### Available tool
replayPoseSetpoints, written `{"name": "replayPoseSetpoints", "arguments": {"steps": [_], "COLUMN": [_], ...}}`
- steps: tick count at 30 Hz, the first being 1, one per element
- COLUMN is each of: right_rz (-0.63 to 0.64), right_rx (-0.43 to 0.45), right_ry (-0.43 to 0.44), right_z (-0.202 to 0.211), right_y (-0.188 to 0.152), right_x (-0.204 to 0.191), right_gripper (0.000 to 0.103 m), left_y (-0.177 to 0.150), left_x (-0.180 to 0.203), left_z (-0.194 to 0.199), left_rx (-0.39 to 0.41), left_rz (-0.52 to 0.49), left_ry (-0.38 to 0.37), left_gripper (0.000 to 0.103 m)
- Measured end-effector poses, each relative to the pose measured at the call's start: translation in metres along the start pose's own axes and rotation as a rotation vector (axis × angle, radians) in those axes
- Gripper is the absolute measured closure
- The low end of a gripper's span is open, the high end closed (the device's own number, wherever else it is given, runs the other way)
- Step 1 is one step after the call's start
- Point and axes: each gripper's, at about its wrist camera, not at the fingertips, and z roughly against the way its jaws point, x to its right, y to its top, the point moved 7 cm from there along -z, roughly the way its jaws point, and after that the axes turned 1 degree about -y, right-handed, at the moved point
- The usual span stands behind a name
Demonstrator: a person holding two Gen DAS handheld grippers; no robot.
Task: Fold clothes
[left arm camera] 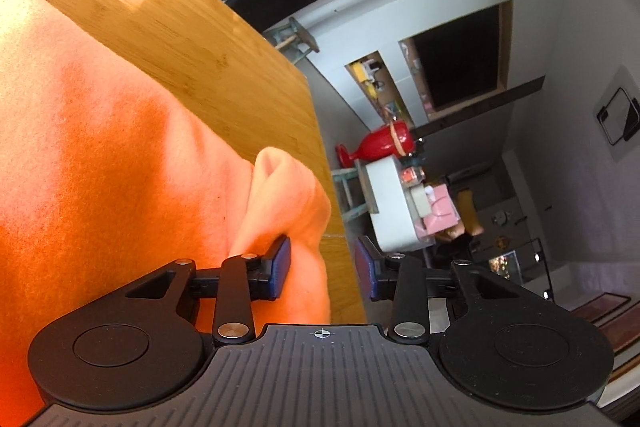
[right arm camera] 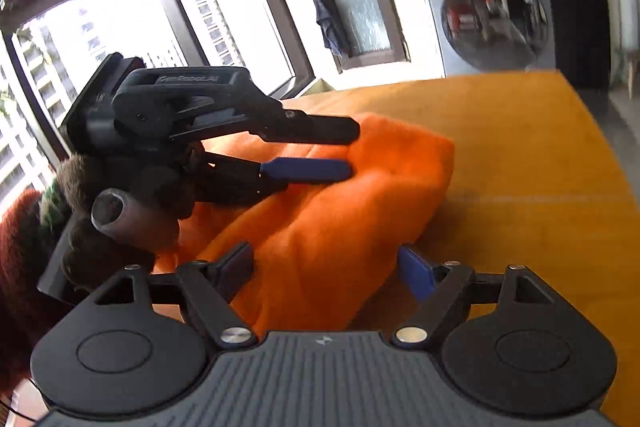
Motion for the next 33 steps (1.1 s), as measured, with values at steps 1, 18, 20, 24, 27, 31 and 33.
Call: {"name": "replayPoseSetpoints", "arguments": {"steps": [1,18,20,24,27,31,33], "right_rz": [-0.070,-0.063,-0.002,0.117,0.293,0.674,0.861], "right_rx": [0.002,0.059,0.070,0.086,0.088,0.112,0.124], "right_ry": [0.012,-0.008,-0.035,-0.122,-0.222,-0.347,-0.382], "right_z": [-0.002,-0.030,-0.022,-0.006,0.002,0.003,0.000], "right_y": [-0.003,-0.001,0.008,0.030,0.045,0.059,0.060], "right_x": [0.004,0.015,0.019,0.034,0.035,-0.007,-0.035], "right_gripper": [0.023,0.069,0.071,0.072,0.072,0.072,0.072], "left_y": [0.000,0.016,0.021,0.013,0.002,-0.013,-0.021], "left_x": [-0.001,0.017,0.013,-0.002,-0.014,-0.029,-0.037], "left_z": [0.000,0.079,0.109,0.117,0.108,0.096,0.090], "left_rx": [0.001,0.132,0.177,0.166,0.129,0.081,0.057], "left_rz": [0.001,-0.138,-0.184,-0.169,-0.130,-0.077,-0.051], "left_ry": [-0.001,0.064,0.127,0.134,0.106,0.068,0.049], "left_gripper": [0.063,0.032,0.032,0.044,0.059,0.059,0.057]}}
